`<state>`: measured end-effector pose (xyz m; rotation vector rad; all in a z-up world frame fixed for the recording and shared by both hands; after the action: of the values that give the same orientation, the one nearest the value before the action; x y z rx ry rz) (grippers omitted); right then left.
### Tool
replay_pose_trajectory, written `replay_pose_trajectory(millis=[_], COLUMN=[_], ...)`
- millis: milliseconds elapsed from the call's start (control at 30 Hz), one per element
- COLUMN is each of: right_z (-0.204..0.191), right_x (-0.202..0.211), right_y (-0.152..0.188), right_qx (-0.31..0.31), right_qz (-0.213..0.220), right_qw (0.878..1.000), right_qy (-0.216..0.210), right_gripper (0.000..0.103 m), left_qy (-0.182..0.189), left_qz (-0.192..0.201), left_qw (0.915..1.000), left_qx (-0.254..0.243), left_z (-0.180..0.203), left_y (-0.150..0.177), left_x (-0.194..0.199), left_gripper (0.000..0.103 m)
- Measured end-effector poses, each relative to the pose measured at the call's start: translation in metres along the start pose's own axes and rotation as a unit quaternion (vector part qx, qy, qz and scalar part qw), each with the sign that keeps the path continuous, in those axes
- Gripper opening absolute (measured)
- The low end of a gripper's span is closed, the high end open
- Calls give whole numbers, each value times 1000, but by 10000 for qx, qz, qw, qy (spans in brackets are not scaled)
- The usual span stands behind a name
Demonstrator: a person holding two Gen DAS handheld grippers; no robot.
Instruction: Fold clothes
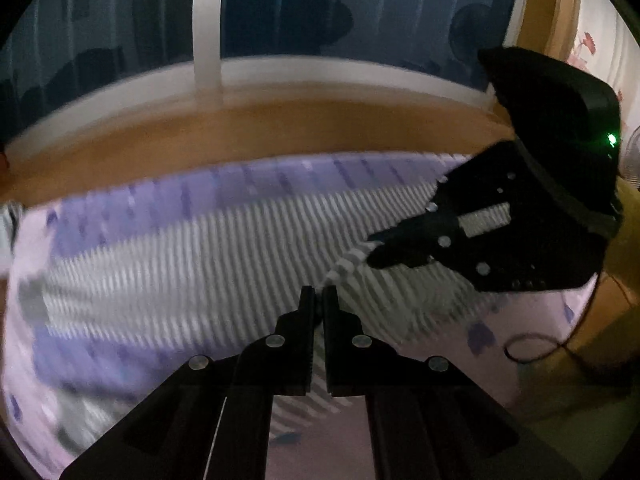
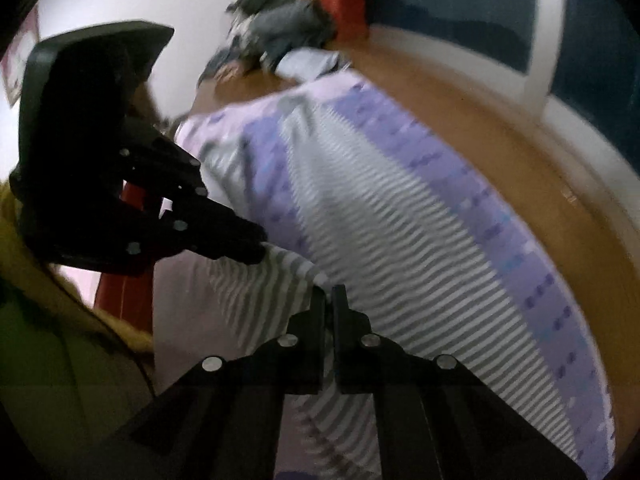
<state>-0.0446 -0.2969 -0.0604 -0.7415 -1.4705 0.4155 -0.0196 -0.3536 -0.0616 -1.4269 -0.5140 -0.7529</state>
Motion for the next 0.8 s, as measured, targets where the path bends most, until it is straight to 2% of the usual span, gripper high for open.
replay_pose_trajectory(millis=[133,233,400,467,533,633,733,800], right_z=[36,66,106,113,115,118,122,122], right_x=[-8,-30,-79,-92,-94,-81,-40,-3], right_y=[-22,-24,-11,-4,-1,0,0,8], right_qx=[-358,-644,-1124,-1222,-1366,-1557,-1850,-2280], right_qz=[236,169,-112,-186,-109,-114,305,658], right_qw=[9985,9964,9894,9865,9842,9785,9681,9548], right_qy=[327,531,909,1075,1125,1348,1661,1789], right_gripper=[2,2,2,3,8,22,28,48], left_qy=[-274,-352,-569,-653,-621,-532,-415,-414], left_qz=[-30,-273,-682,-802,-729,-689,-708,-734], left_qw=[9990,9983,9954,9942,9952,9962,9963,9951], left_qx=[-339,-383,-348,-296,-185,-45,249,521], left_z=[-19,-36,-51,-54,-57,-61,-66,-71], left_y=[-32,-43,-36,-26,-21,-20,-19,-19], left_x=[-27,-64,-120,-132,-136,-135,-133,-127], left_gripper=[4,4,5,5,7,9,13,21])
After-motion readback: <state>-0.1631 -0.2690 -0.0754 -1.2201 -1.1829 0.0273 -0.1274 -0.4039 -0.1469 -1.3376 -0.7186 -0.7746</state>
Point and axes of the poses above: each gripper's, at about its wrist camera, not at the fingertips, and x roughly against the way its jaws point, z to its right, y to its underside, the point moved 7 cm from there along -x, roughly the way its jaws point, and after that the axes turned 3 degrees about z, right-handed, at the moved point
